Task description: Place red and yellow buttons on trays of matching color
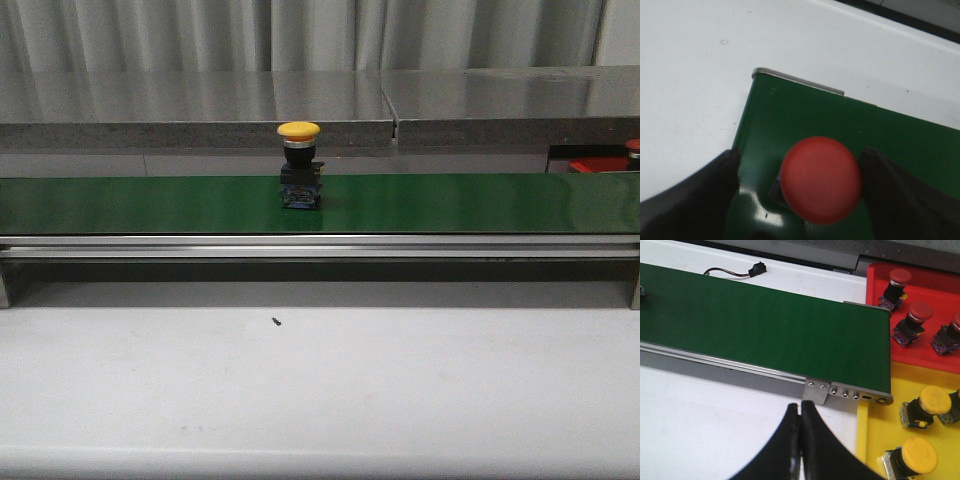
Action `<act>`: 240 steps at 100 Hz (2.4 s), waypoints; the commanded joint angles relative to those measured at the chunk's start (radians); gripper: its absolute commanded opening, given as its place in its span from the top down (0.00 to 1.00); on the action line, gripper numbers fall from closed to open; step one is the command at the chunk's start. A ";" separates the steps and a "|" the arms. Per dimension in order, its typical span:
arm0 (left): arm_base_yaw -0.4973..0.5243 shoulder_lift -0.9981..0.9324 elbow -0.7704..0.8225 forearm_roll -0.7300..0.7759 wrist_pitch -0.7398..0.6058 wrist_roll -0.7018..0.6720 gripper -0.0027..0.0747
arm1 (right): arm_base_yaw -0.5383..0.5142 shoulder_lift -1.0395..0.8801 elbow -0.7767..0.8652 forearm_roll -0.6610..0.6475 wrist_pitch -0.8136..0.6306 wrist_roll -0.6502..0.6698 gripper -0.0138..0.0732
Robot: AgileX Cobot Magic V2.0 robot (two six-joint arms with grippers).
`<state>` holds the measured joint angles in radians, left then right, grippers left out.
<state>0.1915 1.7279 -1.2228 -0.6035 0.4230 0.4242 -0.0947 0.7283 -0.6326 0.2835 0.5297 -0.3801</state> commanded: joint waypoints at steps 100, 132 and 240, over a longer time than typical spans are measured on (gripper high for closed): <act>-0.146 -1.195 0.621 -0.002 -0.037 0.005 0.16 | 0.000 -0.005 -0.024 0.009 -0.064 -0.005 0.98; -0.146 -1.376 0.741 -0.002 0.010 0.005 0.61 | 0.000 -0.005 -0.024 0.010 -0.064 -0.005 0.98; -0.146 -1.374 0.753 -0.006 0.012 0.005 0.99 | 0.000 0.195 -0.156 0.039 0.056 -0.006 0.17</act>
<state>0.0536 0.3466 -0.4430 -0.5845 0.4947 0.4303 -0.0947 0.8502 -0.7072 0.3046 0.6114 -0.3801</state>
